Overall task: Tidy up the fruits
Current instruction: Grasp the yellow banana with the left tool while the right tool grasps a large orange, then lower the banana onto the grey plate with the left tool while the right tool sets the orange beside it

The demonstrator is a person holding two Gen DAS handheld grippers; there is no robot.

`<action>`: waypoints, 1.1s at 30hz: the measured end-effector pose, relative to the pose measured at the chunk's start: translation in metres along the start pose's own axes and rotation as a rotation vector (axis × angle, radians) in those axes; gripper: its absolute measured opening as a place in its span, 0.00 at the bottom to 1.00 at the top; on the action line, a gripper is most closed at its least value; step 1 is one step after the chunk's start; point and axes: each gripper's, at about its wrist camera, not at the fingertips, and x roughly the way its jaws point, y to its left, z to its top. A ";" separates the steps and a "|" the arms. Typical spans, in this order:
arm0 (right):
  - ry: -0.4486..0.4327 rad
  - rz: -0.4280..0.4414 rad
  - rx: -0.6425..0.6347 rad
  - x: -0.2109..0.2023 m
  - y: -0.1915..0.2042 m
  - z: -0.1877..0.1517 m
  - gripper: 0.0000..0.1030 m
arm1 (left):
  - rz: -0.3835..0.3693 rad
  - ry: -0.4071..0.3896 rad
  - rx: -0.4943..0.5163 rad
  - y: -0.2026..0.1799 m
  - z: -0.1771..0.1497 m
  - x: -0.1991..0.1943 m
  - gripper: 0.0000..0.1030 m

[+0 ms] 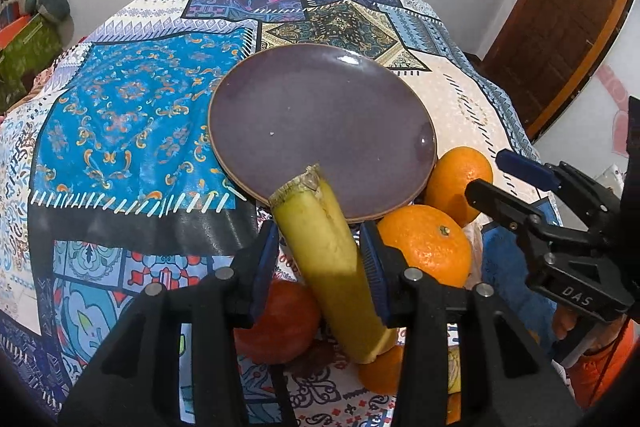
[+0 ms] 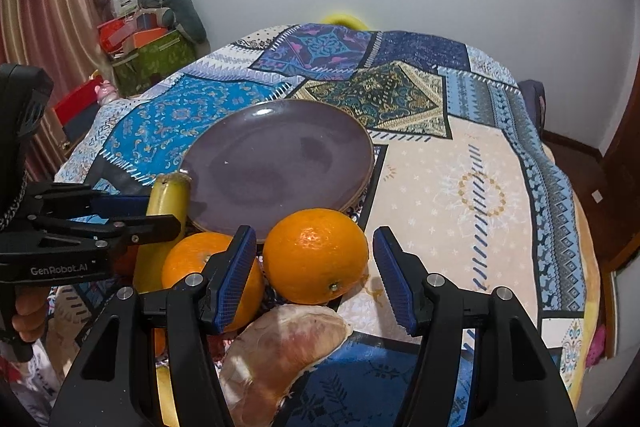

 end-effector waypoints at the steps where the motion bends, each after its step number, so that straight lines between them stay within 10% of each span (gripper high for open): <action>1: 0.007 0.004 0.002 0.002 -0.001 0.000 0.56 | -0.003 0.001 -0.005 0.000 0.000 0.001 0.40; 15: 0.057 0.003 0.005 0.027 -0.008 -0.006 0.68 | -0.010 0.019 -0.055 0.005 0.003 0.020 0.42; 33: 0.051 0.043 0.093 0.014 -0.025 -0.007 0.58 | -0.018 -0.108 0.001 -0.009 0.005 -0.037 0.32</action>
